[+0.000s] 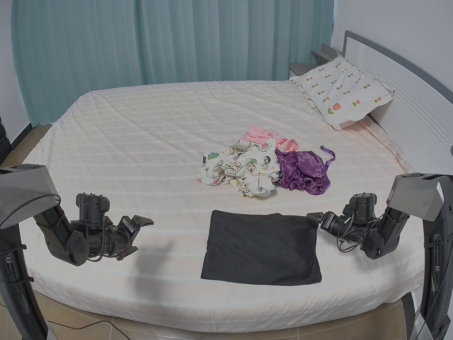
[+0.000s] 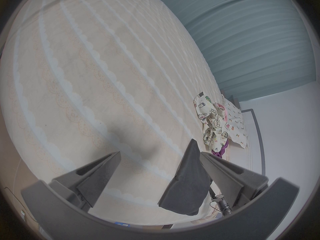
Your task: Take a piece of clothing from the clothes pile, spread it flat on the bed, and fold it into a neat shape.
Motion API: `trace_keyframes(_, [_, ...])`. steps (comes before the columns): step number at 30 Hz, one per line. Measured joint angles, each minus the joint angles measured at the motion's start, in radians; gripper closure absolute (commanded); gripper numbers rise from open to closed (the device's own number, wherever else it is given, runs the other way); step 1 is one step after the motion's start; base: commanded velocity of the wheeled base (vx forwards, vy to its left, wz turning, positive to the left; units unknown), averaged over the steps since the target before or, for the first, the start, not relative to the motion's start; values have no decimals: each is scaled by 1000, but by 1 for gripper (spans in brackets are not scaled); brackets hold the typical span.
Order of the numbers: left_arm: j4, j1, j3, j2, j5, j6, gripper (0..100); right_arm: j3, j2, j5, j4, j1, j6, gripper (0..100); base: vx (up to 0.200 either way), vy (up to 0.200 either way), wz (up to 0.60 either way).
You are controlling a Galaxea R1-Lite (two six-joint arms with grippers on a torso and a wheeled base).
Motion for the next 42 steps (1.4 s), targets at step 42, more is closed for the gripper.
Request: trace_keyframes(42, [247,-49,441,-1229,96,292,0,779,-1399,2,316,-120,-302,0,0,0,0])
